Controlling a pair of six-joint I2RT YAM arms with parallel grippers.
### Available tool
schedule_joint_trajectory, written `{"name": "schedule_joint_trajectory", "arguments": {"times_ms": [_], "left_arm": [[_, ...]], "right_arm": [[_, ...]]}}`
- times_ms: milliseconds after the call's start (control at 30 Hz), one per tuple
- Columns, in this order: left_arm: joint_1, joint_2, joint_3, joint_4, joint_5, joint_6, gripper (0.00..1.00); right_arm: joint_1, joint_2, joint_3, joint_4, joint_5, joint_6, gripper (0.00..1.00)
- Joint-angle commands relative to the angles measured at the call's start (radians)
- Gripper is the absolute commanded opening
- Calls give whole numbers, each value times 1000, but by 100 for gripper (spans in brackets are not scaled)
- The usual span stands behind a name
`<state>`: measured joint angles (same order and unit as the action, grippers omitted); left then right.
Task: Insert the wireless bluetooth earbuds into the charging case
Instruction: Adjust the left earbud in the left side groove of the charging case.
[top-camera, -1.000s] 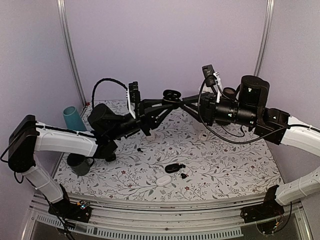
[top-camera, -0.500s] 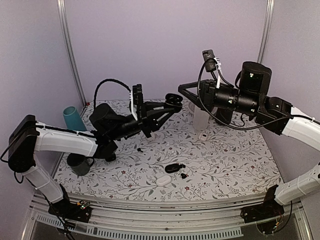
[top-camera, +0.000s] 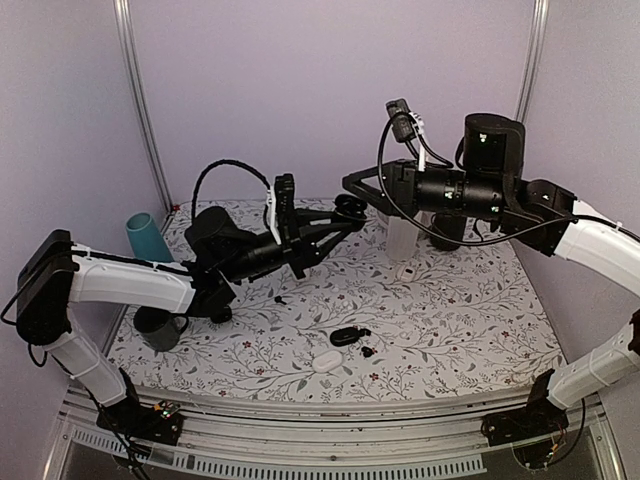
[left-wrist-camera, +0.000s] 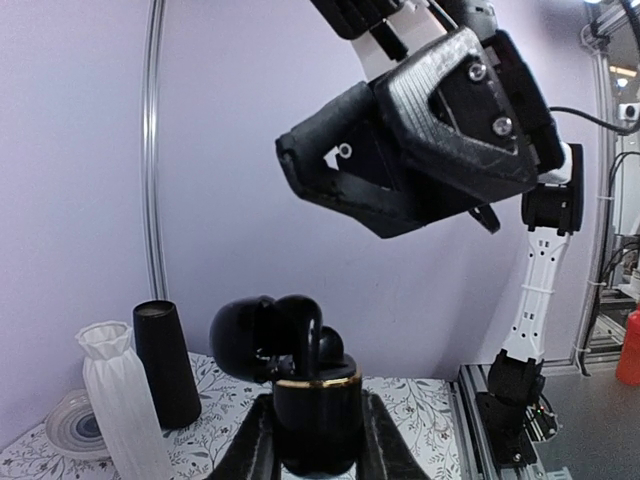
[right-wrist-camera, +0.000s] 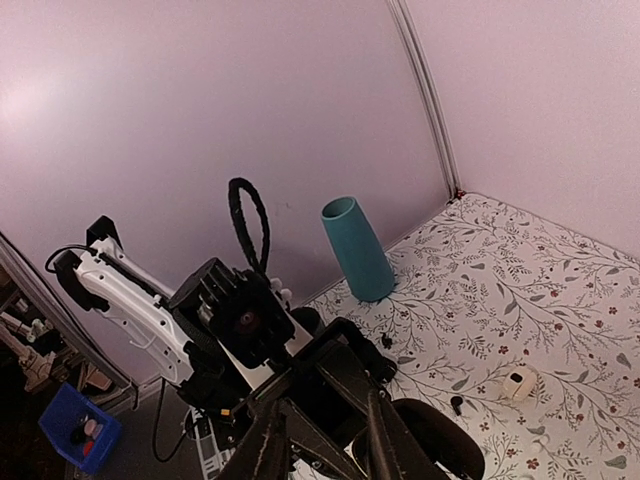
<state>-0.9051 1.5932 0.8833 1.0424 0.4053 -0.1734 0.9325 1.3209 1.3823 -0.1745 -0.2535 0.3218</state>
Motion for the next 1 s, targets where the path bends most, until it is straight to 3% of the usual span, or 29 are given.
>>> {"name": "schedule_joint_trajectory", "arguments": {"times_ms": [0,100,367,967], "left_arm": [[4,-21,-6,-8,-17,18,0],[5,-24,-12,-12,-23,23,0],[6,-25,-14,-35,-36,37,0],[5,-24,-6,-48,-42,49,0]], "right_arm": [[-52,26,41,-63,-82,72,27],[-98,32,39,-66,-182,134,27],[-116,48,39,-95,-259,157,27],[-118,79,54,-139,-244,148,26]]}}
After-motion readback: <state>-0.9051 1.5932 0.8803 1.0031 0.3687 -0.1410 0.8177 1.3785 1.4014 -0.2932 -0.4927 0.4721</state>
